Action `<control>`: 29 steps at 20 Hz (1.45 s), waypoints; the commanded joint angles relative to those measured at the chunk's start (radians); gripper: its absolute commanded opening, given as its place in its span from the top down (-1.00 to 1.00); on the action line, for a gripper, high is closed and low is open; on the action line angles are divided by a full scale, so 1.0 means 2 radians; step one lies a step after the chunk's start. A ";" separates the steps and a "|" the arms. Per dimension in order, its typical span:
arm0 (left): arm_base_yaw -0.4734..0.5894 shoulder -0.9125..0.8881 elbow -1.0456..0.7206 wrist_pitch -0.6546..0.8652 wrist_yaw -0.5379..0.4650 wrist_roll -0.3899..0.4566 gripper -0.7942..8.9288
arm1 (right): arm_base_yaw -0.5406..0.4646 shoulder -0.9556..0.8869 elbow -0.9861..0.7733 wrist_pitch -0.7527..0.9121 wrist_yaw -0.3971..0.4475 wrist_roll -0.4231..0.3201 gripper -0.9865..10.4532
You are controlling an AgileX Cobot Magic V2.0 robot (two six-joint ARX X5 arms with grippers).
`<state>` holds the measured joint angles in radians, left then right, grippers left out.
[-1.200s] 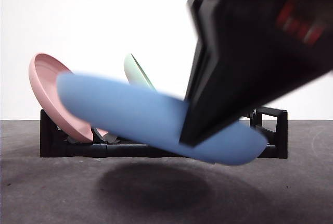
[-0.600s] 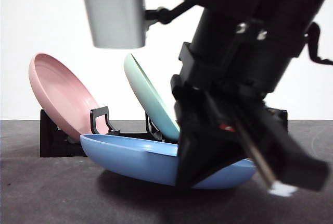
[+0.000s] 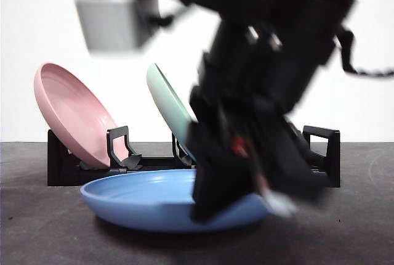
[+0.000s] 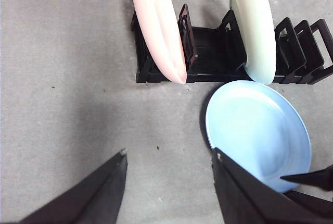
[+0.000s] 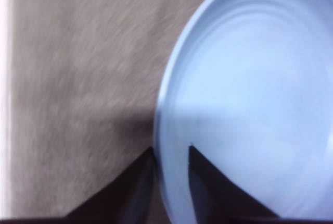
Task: Place the plate
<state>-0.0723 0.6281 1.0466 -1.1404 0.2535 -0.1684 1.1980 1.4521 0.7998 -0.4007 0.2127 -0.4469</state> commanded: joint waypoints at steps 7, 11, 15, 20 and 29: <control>0.000 0.003 0.012 0.015 0.001 0.007 0.32 | 0.012 0.001 0.170 -0.108 -0.033 0.114 0.37; 0.000 0.011 0.012 0.056 0.001 -0.012 0.32 | 0.006 -0.020 0.237 -0.151 -0.018 0.149 0.37; -0.001 0.060 0.013 0.092 0.001 -0.027 0.31 | -0.036 -0.066 0.245 -0.159 -0.010 0.207 0.37; -0.004 0.146 0.024 0.146 0.001 -0.027 0.30 | -0.118 -0.122 0.245 -0.213 0.015 0.237 0.37; -0.031 0.350 0.223 0.121 -0.089 0.010 0.30 | -0.219 -0.192 0.245 -0.279 0.016 0.256 0.37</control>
<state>-0.1356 1.3159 1.4818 -0.8993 0.0784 -0.1696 0.7498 1.0573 1.2732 -0.9668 0.2398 0.0448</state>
